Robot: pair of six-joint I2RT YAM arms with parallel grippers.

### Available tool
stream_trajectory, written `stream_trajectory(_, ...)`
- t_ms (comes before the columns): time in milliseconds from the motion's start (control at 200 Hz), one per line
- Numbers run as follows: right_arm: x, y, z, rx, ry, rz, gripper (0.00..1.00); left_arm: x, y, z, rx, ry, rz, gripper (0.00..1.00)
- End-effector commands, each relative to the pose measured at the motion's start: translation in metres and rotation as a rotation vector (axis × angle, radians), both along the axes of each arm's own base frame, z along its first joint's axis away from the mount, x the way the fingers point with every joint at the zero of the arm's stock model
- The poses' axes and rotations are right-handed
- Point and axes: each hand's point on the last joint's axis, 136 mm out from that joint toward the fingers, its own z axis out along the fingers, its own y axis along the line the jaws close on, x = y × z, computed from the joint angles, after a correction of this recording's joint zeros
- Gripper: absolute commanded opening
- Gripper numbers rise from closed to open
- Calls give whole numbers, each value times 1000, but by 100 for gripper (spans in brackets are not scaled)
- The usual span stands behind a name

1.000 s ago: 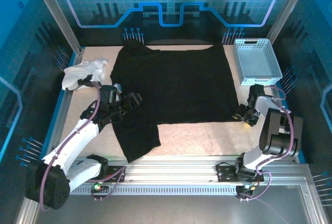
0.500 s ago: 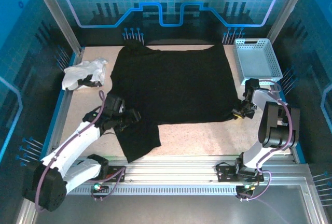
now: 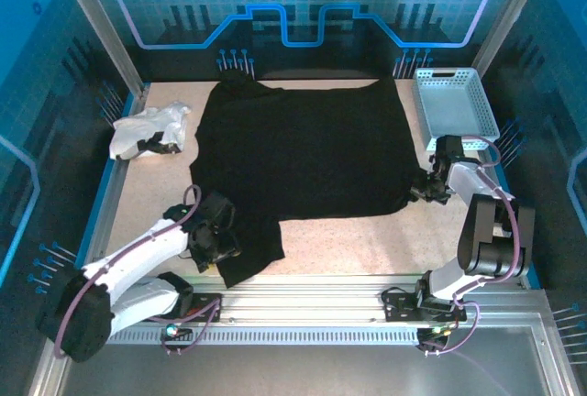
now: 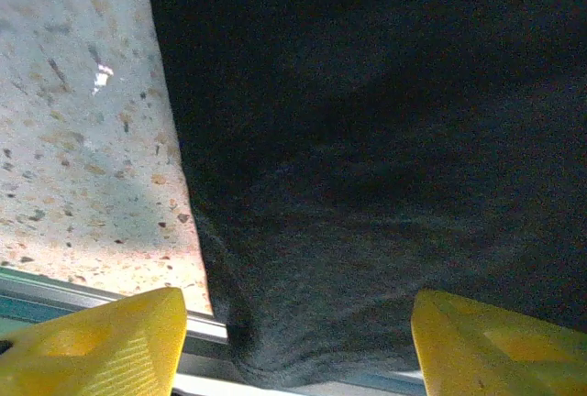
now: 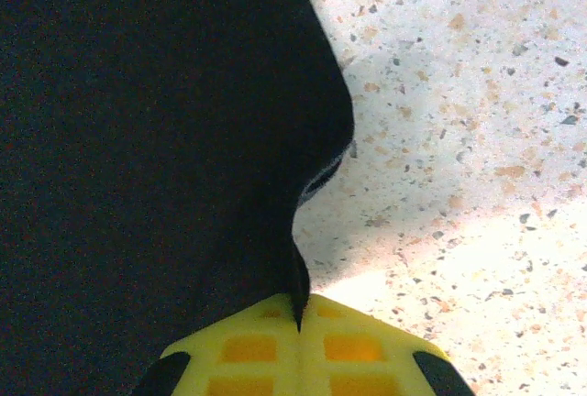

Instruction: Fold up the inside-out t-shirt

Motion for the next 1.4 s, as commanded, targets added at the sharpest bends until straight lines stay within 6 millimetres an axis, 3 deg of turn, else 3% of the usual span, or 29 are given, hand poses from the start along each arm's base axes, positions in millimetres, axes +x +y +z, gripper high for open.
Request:
stream_trajectory(0, 1, 6, 5, 36, -31, 19, 0, -13, -6, -11, 1, 53, -10, 62)
stream_trajectory(140, 3, 5, 5, 35, -36, 18, 0, -19, -7, -25, 20, 71, -38, 53)
stream_trajectory(410, -10, 4, 0, 21, -10, 10, 0, -11, -16, -35, -19, 37, -76, 16)
stream_trajectory(525, -18, 6, -3, 27, 1, 4, 0, -8, -16, -27, -33, 0, -63, 0)
stream_trajectory(695, -30, 2, -3, 35, 1, -29, 0, 1, -13, 6, -97, -75, -6, 0)
stream_trajectory(780, -25, 3, 6, 41, -26, -26, 0, 22, -9, 27, -184, -131, 69, 0)
stream_trajectory(950, -9, 3, 21, 39, -55, -2, 0, 87, -1, 76, -251, -316, 76, 0)
stream_trajectory(975, 1, 1, 29, 31, -77, 2, 0, 97, 0, 84, -258, -346, 67, 0)
stream_trajectory(1065, 13, -5, 30, -5, -74, 11, 0, 131, 8, 105, -264, -445, 67, 0)
stream_trajectory(1165, 26, -9, 33, -36, -72, 29, 0, 164, 20, 124, -274, -525, 82, 0)
stream_trajectory(1395, 60, -10, 43, -84, -80, 66, 0, 219, 40, 148, -243, -638, 92, 0)
